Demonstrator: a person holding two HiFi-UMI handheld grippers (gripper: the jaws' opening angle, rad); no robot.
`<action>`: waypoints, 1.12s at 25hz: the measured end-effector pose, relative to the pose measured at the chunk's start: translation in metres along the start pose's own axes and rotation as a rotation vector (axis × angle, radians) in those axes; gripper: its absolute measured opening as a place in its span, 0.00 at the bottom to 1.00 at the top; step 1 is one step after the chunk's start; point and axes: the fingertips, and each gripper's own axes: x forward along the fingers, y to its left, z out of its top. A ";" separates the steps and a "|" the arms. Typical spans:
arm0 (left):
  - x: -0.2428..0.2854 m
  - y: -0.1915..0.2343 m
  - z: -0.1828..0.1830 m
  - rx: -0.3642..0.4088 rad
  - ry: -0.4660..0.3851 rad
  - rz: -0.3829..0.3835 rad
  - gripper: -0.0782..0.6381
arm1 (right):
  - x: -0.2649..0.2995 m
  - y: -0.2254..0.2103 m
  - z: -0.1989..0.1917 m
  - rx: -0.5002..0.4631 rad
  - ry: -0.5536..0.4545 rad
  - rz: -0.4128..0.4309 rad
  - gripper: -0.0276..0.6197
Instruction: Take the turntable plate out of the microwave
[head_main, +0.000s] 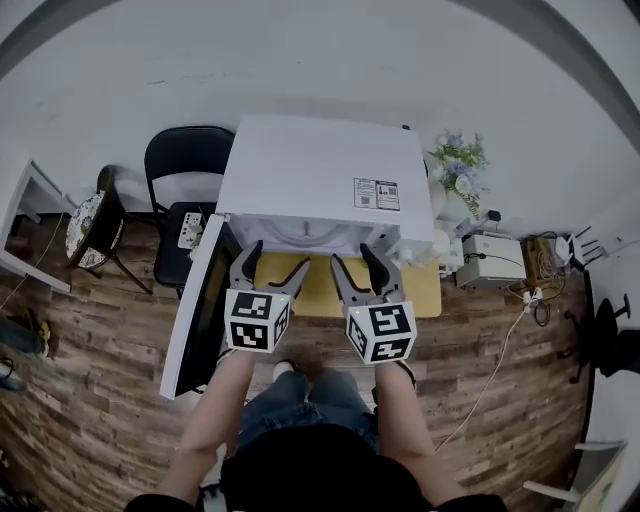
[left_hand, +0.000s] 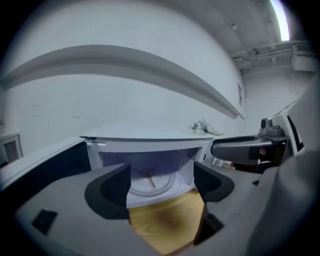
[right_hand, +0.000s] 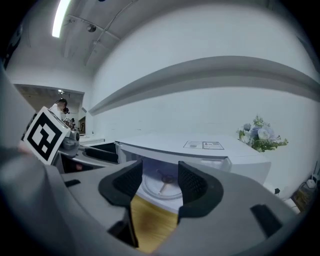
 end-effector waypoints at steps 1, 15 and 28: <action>0.003 0.003 -0.004 -0.017 0.003 -0.004 0.67 | 0.003 0.001 -0.004 0.001 0.007 -0.007 0.38; 0.049 0.045 -0.058 -0.376 0.019 0.002 0.61 | 0.059 -0.011 -0.074 0.231 0.120 -0.001 0.37; 0.103 0.058 -0.109 -0.659 0.009 -0.008 0.57 | 0.100 -0.028 -0.125 0.438 0.129 0.037 0.36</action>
